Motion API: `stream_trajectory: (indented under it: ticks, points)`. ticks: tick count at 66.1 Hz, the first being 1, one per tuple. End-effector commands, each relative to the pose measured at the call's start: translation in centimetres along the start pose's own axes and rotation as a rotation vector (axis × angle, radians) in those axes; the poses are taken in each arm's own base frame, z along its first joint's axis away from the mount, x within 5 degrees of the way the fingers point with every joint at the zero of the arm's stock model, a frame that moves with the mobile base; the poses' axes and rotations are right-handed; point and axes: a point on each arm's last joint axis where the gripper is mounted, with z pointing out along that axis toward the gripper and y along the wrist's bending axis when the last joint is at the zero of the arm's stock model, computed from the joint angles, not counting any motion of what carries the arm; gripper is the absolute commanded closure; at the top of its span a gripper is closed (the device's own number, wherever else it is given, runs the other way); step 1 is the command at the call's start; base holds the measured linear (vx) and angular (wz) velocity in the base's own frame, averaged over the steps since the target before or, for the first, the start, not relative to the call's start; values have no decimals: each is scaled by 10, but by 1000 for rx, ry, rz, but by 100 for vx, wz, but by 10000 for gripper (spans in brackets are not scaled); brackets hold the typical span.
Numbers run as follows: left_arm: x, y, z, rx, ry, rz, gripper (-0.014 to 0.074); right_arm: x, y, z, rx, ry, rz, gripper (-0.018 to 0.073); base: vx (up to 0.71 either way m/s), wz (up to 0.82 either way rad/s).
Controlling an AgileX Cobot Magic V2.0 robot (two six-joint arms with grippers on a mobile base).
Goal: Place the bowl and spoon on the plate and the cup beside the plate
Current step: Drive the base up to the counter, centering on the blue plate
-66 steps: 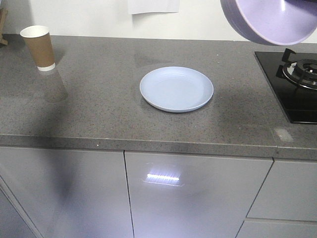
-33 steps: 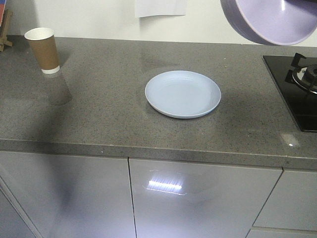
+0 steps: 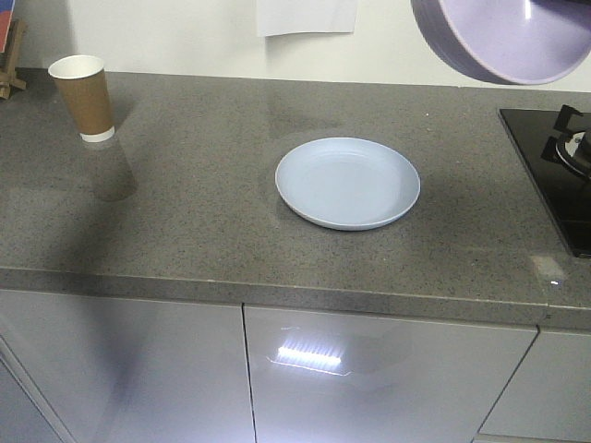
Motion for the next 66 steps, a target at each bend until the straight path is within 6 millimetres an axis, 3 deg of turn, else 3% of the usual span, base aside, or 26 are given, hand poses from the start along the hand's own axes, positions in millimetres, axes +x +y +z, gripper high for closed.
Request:
stream_trajectory:
  ticks: [1, 66]
  points:
    - [-13, -2, -13, 21, -108, -11, 602, -15, 10, -12, -5, -102, -11, 569, 3, 0]
    - [-13, -2, -13, 21, -108, -11, 602, -15, 10, -12, -5, -102, -11, 569, 3, 0]
